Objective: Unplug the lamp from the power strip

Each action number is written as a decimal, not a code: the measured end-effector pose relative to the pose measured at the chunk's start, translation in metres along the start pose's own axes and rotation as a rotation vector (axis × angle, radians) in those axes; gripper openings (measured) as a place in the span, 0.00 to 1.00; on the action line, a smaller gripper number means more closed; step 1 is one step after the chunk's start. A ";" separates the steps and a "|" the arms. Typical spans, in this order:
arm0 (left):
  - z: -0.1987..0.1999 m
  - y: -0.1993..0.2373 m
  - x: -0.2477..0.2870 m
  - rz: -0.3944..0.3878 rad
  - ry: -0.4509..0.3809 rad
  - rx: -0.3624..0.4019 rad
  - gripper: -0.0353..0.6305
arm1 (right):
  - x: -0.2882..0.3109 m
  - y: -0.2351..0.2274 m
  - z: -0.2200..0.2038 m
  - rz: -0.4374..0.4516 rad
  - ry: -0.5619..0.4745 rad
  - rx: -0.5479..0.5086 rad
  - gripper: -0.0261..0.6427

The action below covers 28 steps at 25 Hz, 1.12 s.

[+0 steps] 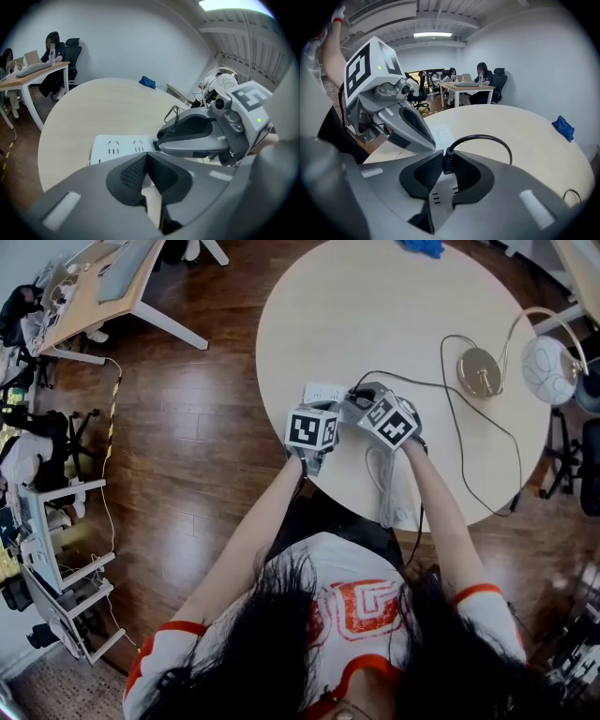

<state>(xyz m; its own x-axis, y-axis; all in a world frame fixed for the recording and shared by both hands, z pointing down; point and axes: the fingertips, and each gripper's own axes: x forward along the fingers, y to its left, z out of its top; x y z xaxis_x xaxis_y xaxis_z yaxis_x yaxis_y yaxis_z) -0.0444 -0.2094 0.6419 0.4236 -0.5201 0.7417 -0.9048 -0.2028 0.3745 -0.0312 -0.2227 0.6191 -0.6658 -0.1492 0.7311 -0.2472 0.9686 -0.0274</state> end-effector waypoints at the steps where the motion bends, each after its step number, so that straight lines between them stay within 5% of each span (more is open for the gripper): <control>1: 0.000 0.000 0.000 0.002 0.002 -0.001 0.05 | 0.000 0.001 0.000 0.000 0.003 -0.003 0.14; 10: -0.002 -0.002 0.000 0.004 0.025 0.053 0.05 | -0.002 0.003 -0.001 -0.026 -0.026 -0.017 0.13; 28: 0.002 -0.001 0.001 0.001 0.040 0.041 0.05 | -0.007 0.000 0.000 -0.048 -0.080 0.037 0.13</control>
<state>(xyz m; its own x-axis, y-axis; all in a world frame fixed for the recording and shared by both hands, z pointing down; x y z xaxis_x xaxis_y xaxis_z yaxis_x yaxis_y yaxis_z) -0.0428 -0.2114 0.6411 0.4229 -0.4874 0.7639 -0.9061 -0.2360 0.3511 -0.0271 -0.2214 0.6139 -0.7061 -0.2119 0.6757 -0.3049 0.9522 -0.0199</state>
